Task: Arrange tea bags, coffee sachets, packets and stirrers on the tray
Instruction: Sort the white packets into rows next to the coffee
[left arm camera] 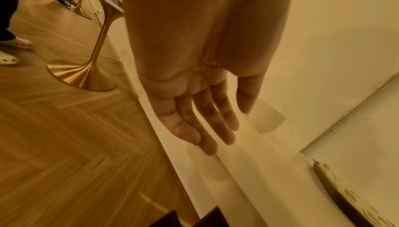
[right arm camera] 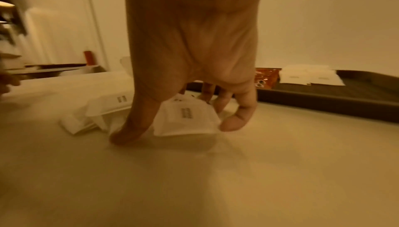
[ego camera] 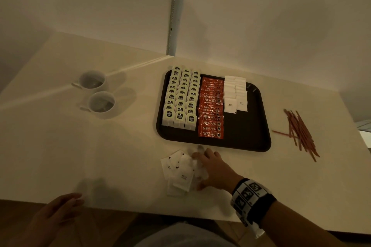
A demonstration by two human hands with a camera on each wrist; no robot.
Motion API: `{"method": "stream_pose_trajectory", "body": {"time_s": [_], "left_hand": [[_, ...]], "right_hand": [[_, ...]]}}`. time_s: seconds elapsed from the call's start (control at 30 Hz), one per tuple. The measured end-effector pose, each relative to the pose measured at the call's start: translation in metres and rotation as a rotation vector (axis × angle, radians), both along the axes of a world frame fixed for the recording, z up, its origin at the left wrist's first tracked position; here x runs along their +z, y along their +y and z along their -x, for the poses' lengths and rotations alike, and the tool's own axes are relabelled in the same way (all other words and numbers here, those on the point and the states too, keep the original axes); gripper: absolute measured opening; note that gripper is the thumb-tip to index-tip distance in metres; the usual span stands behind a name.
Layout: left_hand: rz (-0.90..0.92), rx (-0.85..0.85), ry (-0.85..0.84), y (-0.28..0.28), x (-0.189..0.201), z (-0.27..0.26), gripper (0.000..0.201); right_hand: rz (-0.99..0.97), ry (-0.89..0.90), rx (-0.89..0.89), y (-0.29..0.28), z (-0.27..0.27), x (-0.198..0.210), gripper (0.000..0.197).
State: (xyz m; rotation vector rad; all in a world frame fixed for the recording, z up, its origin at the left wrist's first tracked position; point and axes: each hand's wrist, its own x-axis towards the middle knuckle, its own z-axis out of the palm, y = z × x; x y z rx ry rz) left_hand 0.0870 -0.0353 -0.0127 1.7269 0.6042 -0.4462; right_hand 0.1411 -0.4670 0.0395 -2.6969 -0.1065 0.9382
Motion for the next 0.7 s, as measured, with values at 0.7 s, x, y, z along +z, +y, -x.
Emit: {"method": "stream_pose_trajectory", "body": {"time_s": [0.7], "left_hand": [[0.155,-0.299,-0.305,-0.147,0.137,-0.117,0.017]], "right_hand": [[-0.445,-0.236,-0.260,-0.045,-0.097,0.138,0.057]]}}
